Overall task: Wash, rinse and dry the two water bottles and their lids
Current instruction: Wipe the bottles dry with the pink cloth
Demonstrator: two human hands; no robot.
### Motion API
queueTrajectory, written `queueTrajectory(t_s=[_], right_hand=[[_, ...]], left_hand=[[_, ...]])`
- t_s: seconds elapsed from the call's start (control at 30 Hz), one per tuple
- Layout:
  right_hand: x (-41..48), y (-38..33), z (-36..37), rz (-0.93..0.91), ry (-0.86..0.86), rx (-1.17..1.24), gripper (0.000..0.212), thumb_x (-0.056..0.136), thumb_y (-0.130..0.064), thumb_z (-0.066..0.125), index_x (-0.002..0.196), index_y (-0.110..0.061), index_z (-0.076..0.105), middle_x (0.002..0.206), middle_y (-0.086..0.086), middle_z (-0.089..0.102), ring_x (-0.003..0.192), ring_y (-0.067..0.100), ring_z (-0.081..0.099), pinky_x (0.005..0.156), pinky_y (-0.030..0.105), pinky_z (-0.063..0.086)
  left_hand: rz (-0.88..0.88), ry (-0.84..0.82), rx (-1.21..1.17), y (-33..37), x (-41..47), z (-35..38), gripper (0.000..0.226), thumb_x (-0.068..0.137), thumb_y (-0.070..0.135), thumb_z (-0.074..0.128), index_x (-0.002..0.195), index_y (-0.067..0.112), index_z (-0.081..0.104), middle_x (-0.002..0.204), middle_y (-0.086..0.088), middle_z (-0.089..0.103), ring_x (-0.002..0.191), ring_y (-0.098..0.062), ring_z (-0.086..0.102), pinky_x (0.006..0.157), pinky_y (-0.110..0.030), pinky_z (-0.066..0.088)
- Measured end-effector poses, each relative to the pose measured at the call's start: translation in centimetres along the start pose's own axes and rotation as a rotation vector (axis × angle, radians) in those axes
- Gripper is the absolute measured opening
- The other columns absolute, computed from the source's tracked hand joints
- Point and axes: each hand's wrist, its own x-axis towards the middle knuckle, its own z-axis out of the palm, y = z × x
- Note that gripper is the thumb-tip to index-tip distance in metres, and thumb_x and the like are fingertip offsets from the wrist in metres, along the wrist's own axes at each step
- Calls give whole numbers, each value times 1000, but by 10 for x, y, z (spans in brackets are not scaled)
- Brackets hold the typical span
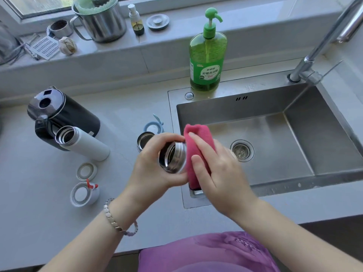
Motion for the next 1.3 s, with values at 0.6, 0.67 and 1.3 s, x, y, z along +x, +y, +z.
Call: queueTrajectory(t_s=[0.6,0.67,1.3], right_hand=[[22,36,-24,1073,-555,1225,19,77,-30,51,66,-18,61,69,12,58,64,30,59,58,32,48],[10,38,1,978,-239,1200,22,84,-40,52,81,-22,64,83,7,61,74,22,57,71,35,45],[-11,31,44,866,-75,823,35,92,-34,54,79,-2,60,63,13,52,47,21,52,42,30,47]], left_hand=[[267,-69,-65,-8,-9,-2,54,60,28,79,106,40,54,121,5,50,115,-19,51,79,-34,53],[247,12,100,-18,-9,3,51,61,30,76,106,32,53,119,7,48,115,-5,47,84,-23,50],[-209,188,-26,-24,-33,7,66,40,43,81,100,55,57,103,16,65,107,-9,57,87,-15,44]])
